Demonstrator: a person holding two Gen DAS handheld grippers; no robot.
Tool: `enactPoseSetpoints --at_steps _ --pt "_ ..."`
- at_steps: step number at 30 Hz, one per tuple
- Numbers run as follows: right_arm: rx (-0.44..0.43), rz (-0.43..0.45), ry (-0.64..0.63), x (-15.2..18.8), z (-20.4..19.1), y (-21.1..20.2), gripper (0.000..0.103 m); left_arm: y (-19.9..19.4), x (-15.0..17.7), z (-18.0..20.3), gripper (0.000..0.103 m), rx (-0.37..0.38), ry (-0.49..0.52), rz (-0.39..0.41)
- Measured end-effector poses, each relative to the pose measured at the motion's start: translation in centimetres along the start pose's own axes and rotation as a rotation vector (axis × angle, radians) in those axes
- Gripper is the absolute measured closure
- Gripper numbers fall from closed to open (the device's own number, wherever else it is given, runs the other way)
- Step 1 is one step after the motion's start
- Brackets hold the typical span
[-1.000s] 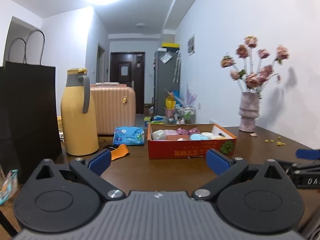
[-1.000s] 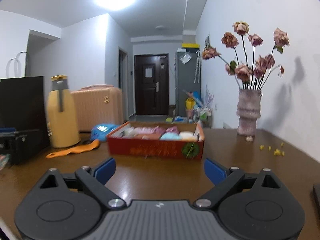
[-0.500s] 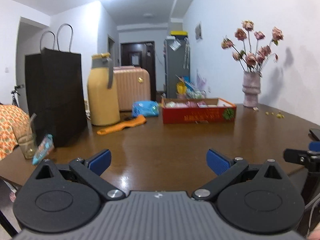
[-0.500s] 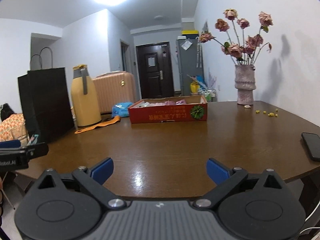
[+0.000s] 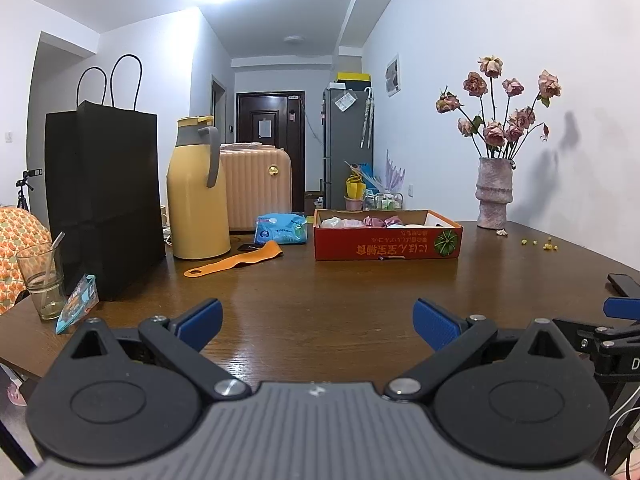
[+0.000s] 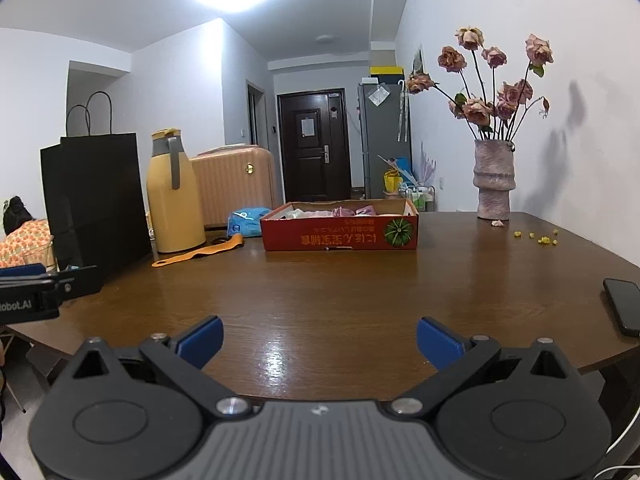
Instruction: Organize soft objects
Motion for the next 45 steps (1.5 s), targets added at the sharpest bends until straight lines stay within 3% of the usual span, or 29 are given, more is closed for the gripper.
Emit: enactPoseSetpoints --at_steps 45 --pt "0.002 -0.003 0.006 -0.1 0.06 0.3 0.0 -0.18 0.07 0.01 0.0 0.013 0.007 -0.004"
Point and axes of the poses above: each gripper's, at about its wrist camera, not at the fingertips, and y roughly the way its jaws point, z to its right, x to its underside, the point moved 7 cm from there along y, roughly the way its jaws point, and after that the axes turned 2 degrees about z, right-handed, at the moved point
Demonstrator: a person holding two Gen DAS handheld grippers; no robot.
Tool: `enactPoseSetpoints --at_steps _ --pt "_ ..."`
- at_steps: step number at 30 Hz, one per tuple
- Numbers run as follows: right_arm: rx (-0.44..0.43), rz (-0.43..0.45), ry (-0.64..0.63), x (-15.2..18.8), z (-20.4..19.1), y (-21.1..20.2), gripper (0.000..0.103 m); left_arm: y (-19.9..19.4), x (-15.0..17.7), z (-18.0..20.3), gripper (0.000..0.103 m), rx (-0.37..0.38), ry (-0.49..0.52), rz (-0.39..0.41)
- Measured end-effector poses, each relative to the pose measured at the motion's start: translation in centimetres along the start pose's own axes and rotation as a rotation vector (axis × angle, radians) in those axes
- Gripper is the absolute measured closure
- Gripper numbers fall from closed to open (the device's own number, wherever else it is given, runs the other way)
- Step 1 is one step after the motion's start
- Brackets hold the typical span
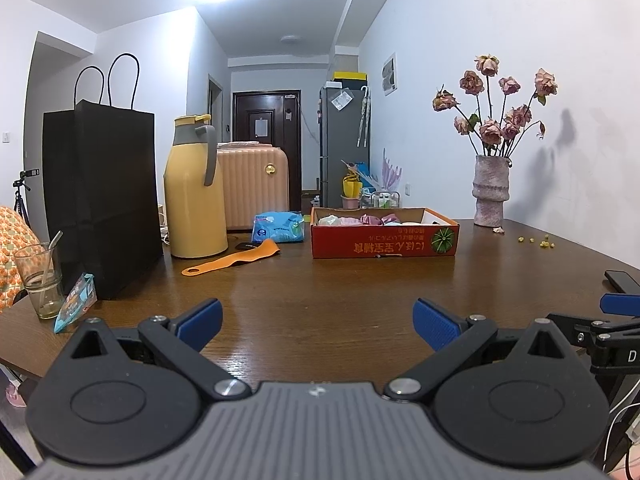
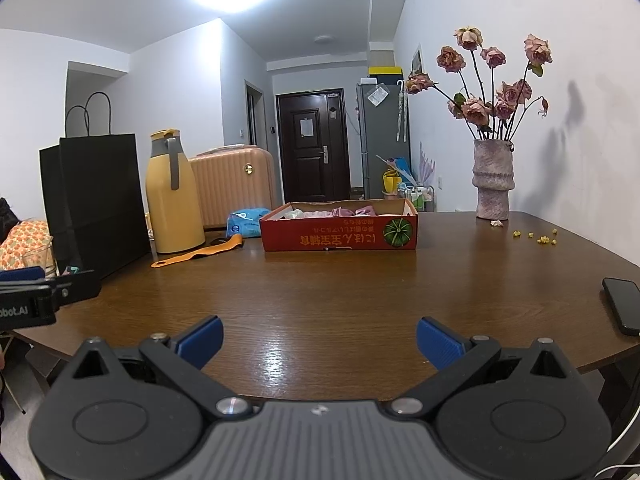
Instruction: Organize soft objects
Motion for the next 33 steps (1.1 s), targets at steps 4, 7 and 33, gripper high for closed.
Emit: enactPoseSetpoints --at_steps 4,7,33 --pt "-0.001 -0.001 0.003 0.08 0.01 0.06 0.0 -0.03 0.02 0.0 0.0 0.0 0.001 0.002" --pt "-0.003 -0.001 0.002 0.06 -0.03 0.02 0.0 -0.07 0.04 0.03 0.0 0.001 0.0 0.002" --pt "0.001 -0.009 0.01 0.24 0.07 0.13 0.0 -0.17 0.15 0.52 0.0 0.014 0.008 0.0"
Point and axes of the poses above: each gripper's, at about its wrist camera, not at the fingertips, and y roughly the way its jaws point, z to its right, x to its underside, the point moved 7 cm from there along y, roughly the way its jaws point, and after that the axes turned 2 degrees about z, right-handed, at the moved point
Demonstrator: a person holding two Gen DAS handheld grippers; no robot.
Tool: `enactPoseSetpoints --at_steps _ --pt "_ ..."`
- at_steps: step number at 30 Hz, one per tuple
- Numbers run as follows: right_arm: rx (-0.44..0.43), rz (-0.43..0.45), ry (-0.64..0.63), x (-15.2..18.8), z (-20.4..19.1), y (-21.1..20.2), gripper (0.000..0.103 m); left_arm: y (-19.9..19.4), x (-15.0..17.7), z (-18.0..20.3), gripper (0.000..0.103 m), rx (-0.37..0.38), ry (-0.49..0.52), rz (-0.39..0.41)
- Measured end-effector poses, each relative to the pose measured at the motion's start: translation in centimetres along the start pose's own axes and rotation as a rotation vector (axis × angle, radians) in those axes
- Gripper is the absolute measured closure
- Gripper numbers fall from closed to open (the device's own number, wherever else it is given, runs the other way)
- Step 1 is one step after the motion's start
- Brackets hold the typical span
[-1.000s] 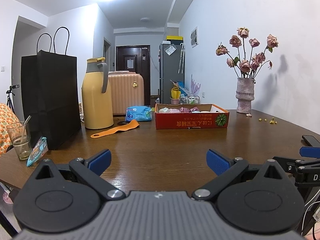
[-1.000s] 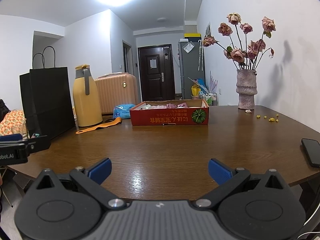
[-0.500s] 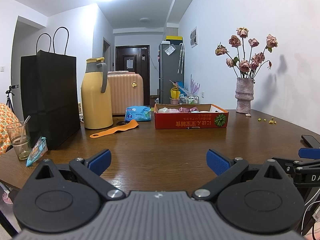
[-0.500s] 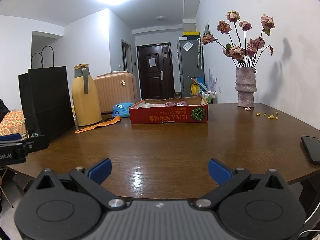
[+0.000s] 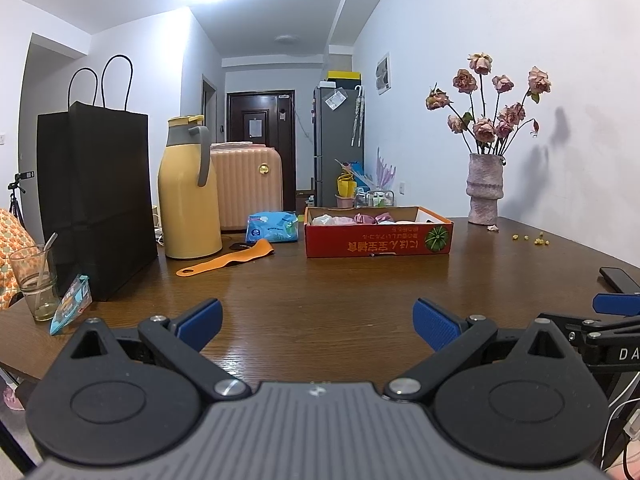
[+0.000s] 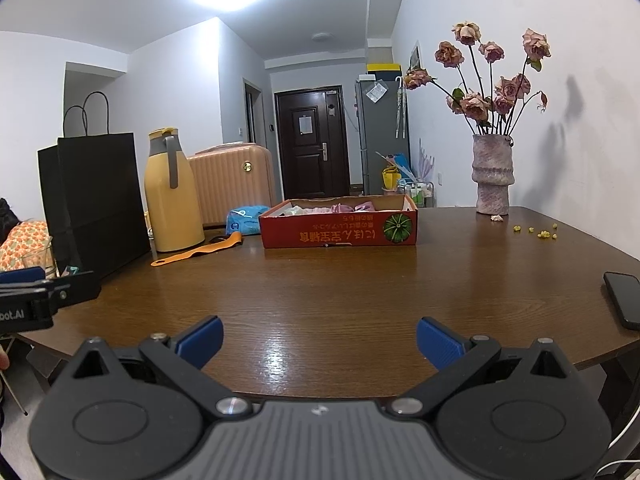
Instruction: Organize soft objects
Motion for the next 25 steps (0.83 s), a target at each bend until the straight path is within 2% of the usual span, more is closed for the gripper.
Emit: enactPoseSetpoints --at_steps 20,25 --pt "0.0 -0.002 0.005 0.19 -0.03 0.16 0.0 0.04 -0.05 -0.08 0.0 0.003 -0.002 0.009" --pt "-0.001 0.001 0.001 0.14 -0.03 0.09 0.0 -0.46 -0.17 0.07 0.0 0.003 0.015 0.043"
Point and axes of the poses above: each gripper's, at about its wrist camera, not at the fingertips, and y roughly the way its jaws point, z to its right, x to its underside, the point moved 7 cm from there along y, roughly the way its jaws point, and after that the axes turned 2 degrees about z, right-handed, at the moved point
